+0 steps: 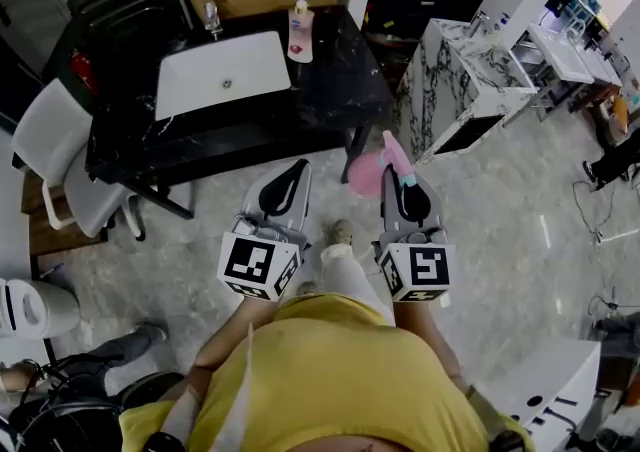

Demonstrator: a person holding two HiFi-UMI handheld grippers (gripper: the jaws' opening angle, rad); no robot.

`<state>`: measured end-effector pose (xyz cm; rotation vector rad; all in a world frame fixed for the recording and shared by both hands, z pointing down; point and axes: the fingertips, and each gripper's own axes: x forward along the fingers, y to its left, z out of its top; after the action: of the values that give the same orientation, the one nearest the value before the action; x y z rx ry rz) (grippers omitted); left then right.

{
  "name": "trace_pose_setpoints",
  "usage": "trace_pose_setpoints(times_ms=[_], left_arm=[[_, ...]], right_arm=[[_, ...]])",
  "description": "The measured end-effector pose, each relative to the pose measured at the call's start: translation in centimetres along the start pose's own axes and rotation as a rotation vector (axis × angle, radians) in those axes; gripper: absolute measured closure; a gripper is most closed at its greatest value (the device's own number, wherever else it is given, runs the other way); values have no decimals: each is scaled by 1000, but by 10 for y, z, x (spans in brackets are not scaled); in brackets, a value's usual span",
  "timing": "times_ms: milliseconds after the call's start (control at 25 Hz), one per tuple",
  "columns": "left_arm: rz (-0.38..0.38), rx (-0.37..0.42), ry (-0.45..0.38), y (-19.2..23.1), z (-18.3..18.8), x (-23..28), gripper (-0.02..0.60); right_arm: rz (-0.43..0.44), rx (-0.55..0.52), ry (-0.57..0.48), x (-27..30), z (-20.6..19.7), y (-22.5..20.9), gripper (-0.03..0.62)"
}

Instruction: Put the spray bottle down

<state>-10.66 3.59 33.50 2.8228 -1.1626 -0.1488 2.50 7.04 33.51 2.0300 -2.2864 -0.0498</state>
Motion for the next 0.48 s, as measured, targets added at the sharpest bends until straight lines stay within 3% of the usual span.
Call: trace_pose_setpoints(times_ms=[480], left_arm=[[-2, 16, -19, 38, -8, 108, 581]], right_arm=[[16, -4, -42, 112, -6, -65, 548]])
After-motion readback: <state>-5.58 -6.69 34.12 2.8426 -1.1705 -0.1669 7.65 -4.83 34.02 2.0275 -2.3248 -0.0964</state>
